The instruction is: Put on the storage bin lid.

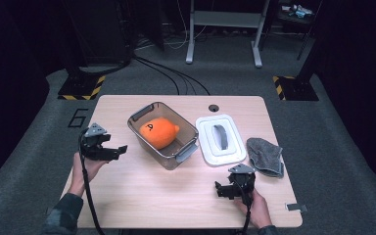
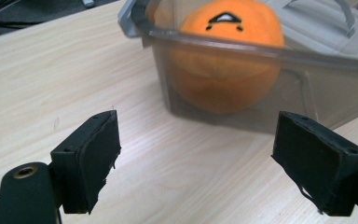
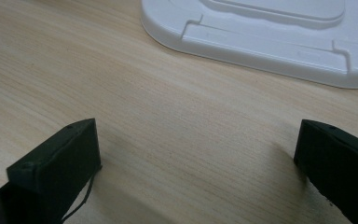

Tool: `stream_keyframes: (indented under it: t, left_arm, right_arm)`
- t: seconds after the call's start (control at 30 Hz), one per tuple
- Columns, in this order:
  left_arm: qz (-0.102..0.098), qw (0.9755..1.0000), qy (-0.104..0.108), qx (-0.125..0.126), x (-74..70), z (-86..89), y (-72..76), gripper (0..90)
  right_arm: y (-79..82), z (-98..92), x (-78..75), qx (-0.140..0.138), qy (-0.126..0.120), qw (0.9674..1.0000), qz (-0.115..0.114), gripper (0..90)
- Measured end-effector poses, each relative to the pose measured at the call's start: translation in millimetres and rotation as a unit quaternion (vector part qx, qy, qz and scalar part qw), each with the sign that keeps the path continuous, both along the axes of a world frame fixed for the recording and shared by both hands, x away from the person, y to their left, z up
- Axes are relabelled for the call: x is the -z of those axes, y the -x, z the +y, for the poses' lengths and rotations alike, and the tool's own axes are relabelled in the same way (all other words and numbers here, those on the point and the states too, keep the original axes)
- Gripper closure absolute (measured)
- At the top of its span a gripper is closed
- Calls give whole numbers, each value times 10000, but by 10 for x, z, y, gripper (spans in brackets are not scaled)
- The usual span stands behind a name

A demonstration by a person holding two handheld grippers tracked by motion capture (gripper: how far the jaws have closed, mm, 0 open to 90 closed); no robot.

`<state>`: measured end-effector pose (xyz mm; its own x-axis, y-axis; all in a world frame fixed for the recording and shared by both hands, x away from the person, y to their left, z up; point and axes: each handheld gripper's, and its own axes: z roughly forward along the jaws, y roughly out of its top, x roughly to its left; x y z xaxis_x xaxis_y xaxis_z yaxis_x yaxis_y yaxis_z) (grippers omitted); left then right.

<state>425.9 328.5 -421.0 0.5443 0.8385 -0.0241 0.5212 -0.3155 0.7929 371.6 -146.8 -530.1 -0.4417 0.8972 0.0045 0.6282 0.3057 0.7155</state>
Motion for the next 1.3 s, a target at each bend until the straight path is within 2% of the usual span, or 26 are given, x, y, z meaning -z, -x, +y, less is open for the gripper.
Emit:
stream_keyframes:
  t: [0.17, 0.3, 0.4, 0.47, 0.53, 0.57, 0.67, 0.77, 0.8, 0.87, 0.97, 1.03, 1.07, 1.1, 1.2, 1.3]
  left_arm:
    - [23, 9999, 36, -103, 164, 36, 57, 134]
    - [53, 9997, -27, -218, 326, 36, 95, 126]
    - [113, 9995, -8, -303, 487, 51, 102, 117]
    - [138, 9991, -34, -388, 610, 56, 108, 115]
    - [172, 9988, -29, -449, 737, 61, 115, 115]
    - [237, 9985, -12, -489, 795, 63, 109, 113]
    - [219, 9976, 14, -651, 962, 60, 127, 113]
    - [266, 9973, -69, -678, 1067, 31, 132, 113]
    - [290, 9972, -179, -664, 1079, 23, 127, 114]
    - [61, 9972, -285, -689, 1076, -8, 148, 117]
    - [144, 9972, -444, -586, 1087, -48, 129, 118]
    - [134, 9971, -452, -598, 1087, -50, 131, 114]
    - [174, 9970, -494, -568, 1078, -45, 135, 114]
    - [134, 9967, -536, -589, 1079, -53, 148, 114]
    - [95, 9965, -589, -588, 1077, -61, 161, 115]
    - [75, 9966, -549, -604, 1085, -62, 162, 116]
  right_arm:
    - [1, 0, 0, 2, 1, 10000, 1, 0]
    - [2, -3, 2, -11, 25, 10000, -25, 0]
    - [20, -3, 3, -43, 16, 10000, -18, 0]
    - [30, -37, 0, -243, 70, 9997, -22, 0]
    - [25, -28, -4, -222, 29, 9997, 25, 0]
    - [15, -38, -7, -286, 79, 9996, 3, 0]
    - [12, -33, -21, -349, 161, 9993, 2, 0]
    - [-13, -25, -33, -330, 90, 9992, 183, 0]
    - [-27, -28, -36, -340, 90, 9992, 171, 0]
    - [-42, -22, -52, -372, 87, 9991, 201, 0]
    - [-78, -11, -107, -373, 37, 9991, 213, 1]
    - [-109, -1, -149, -347, -27, 9991, 222, 1]
    - [-140, -8, -169, -418, 17, 9990, 168, 1]
    - [-146, 5, -194, -343, -20, 9992, 192, 2]
    - [-202, 10, -237, -369, -22, 9992, 168, 3]
    - [-279, 31, -300, -346, -52, 9993, 154, 7]
